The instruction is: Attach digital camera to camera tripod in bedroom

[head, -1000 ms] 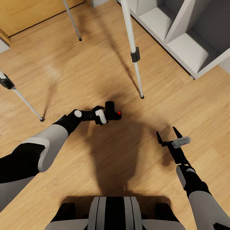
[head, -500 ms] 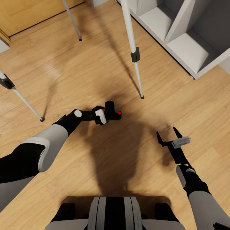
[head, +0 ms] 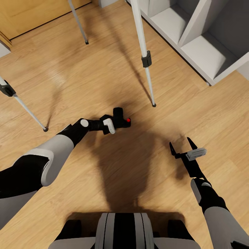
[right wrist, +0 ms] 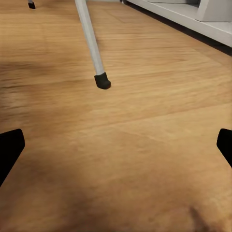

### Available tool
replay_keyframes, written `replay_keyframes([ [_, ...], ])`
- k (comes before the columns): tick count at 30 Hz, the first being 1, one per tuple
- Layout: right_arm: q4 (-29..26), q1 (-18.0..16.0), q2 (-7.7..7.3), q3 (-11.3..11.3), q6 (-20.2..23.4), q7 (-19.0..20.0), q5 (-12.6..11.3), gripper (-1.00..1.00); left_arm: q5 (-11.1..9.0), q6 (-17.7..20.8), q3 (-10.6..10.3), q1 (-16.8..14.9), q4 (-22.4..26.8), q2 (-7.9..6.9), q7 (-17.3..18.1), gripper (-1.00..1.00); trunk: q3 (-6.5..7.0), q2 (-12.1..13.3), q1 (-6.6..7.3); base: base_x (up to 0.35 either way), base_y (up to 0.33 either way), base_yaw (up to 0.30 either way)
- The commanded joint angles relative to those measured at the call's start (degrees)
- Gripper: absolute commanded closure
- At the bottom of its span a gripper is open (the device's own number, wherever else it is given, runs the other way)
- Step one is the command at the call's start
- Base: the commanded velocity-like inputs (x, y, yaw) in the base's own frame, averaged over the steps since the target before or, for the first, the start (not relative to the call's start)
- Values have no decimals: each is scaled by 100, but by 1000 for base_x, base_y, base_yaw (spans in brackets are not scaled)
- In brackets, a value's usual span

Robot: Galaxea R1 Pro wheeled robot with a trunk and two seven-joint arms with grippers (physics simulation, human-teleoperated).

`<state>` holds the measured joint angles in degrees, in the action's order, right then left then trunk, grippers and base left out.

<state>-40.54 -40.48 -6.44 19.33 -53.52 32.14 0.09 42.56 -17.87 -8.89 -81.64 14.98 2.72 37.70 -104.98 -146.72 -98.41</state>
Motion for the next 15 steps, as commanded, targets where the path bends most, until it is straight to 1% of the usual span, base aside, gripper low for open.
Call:
replay_keyframes([
  [1, 3, -4, 3, 23, -15, 38, 0, -100, 77, -41, 16, -1, -6, 1, 1, 100, -2, -1, 1, 0, 0, 0],
  [11, 3, -4, 3, 25, -12, 38, 0, -100, 77, -41, 17, -1, -13, 1, 1, 100, 0, -1, 1, 0, 0, 0],
  [15, 11, -4, 3, 18, -13, 38, 0, -100, 77, -49, 11, -1, -13, 1, 1, 100, 23, -1, 1, 0, 0, 0],
])
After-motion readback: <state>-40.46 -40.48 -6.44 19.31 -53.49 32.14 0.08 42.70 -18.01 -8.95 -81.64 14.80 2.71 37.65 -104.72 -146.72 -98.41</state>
